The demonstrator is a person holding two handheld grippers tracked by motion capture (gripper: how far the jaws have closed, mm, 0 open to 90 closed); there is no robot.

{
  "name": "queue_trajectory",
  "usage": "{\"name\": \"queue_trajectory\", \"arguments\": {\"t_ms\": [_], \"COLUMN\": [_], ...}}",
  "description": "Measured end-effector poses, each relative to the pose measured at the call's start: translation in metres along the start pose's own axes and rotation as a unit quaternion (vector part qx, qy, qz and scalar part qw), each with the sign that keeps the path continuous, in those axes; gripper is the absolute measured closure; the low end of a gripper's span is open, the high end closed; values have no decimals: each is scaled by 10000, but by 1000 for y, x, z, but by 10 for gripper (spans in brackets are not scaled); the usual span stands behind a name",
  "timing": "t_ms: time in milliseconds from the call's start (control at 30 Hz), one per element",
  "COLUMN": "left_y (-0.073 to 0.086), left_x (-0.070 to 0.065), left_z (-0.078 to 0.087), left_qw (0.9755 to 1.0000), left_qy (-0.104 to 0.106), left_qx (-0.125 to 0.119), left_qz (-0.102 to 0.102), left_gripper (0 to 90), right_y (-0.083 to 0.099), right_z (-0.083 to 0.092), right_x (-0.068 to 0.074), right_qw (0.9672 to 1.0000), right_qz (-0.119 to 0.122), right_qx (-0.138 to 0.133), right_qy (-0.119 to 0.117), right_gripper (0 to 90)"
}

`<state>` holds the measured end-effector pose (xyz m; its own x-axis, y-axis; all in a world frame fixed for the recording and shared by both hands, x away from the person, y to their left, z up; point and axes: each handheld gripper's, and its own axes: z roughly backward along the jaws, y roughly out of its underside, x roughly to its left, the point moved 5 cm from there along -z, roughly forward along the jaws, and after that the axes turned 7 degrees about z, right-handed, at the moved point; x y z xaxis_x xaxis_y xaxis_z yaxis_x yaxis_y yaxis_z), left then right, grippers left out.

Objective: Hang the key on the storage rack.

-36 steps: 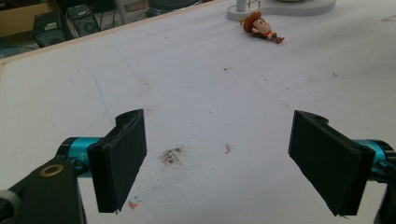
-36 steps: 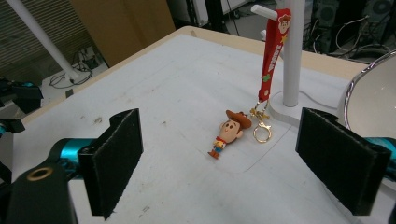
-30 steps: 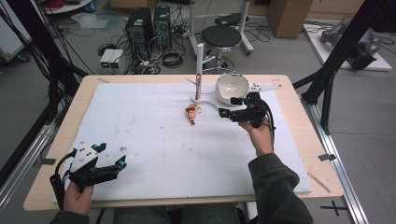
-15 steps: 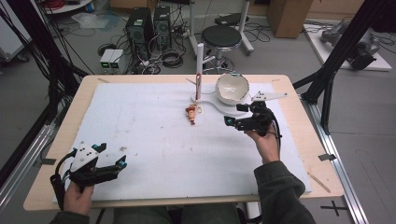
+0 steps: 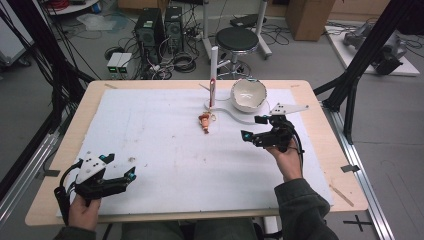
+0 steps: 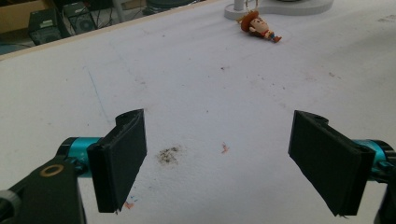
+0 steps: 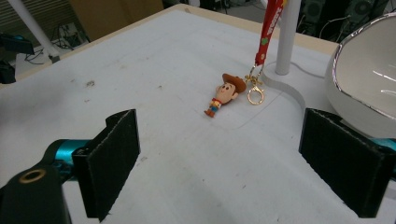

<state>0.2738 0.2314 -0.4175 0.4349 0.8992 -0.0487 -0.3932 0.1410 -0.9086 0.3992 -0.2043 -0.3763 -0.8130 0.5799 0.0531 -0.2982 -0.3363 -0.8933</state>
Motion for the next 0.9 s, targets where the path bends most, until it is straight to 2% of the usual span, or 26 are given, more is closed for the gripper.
{"name": "queue_trajectory", "arguments": {"t_ms": [367,667,900], "left_y": [0,1,1], "left_x": [-1,0,-2], "left_z": [0,0,-1], "left_qw": [10000,10000,10000], "left_qy": [-4,-4,13], "left_qx": [-7,-13,3], "left_qz": [22,47,31], "left_gripper": [198,198,198], "right_y": [20,31,35], "right_z": [7,16,21], "right_x": [1,3,7], "right_qw": [9999,9998,9998], "right_qz": [-29,-36,44], "right_qx": [75,97,105], "right_qy": [84,150,182], "right_gripper": [115,115,115]}}
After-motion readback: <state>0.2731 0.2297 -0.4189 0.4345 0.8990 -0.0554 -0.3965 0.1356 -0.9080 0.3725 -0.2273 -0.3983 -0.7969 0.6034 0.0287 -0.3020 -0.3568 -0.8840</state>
